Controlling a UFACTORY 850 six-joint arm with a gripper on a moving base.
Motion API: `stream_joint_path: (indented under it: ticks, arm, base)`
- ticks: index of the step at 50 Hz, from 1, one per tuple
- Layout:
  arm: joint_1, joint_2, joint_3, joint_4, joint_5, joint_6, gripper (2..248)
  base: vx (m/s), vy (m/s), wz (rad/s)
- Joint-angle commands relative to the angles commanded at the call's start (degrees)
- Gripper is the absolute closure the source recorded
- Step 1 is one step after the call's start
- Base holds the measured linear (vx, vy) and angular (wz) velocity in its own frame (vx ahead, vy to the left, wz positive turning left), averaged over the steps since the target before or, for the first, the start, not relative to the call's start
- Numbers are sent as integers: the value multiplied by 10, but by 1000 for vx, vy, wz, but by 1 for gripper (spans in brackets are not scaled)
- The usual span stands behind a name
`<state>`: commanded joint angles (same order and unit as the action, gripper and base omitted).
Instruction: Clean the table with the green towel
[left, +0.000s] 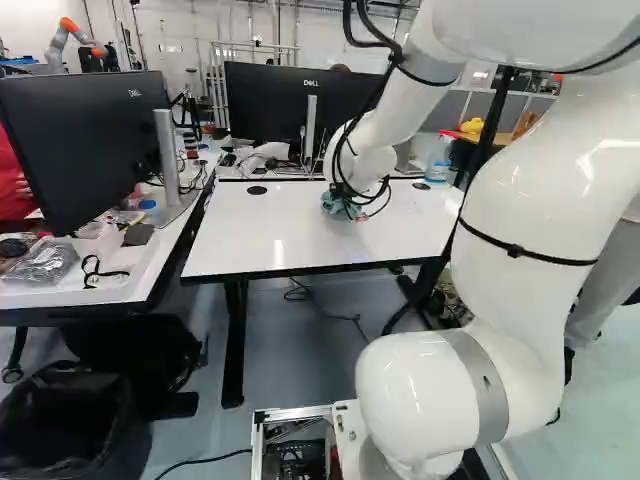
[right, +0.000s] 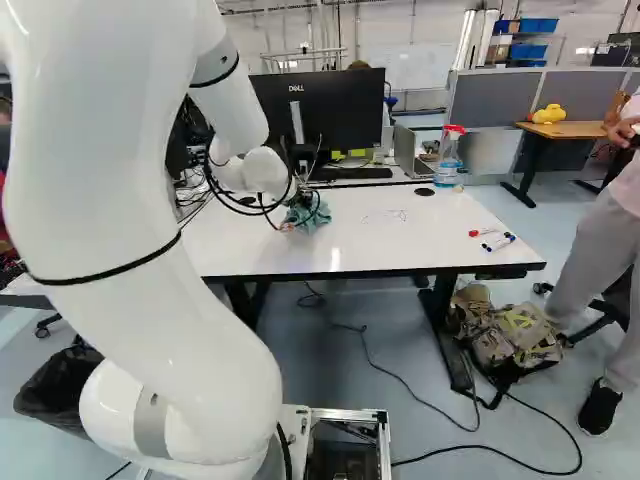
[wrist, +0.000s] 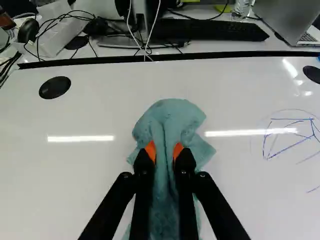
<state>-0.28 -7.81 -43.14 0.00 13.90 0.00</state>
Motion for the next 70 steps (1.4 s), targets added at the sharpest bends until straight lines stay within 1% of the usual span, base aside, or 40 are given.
stream_joint_path:
  ticks: [26,70]
  arm:
    - [4,-33,-73,0,0,0,195]
    - [41,-148,-210,0,0,0,195]
  base:
    - [0,0,0]
    - [0,0,0]
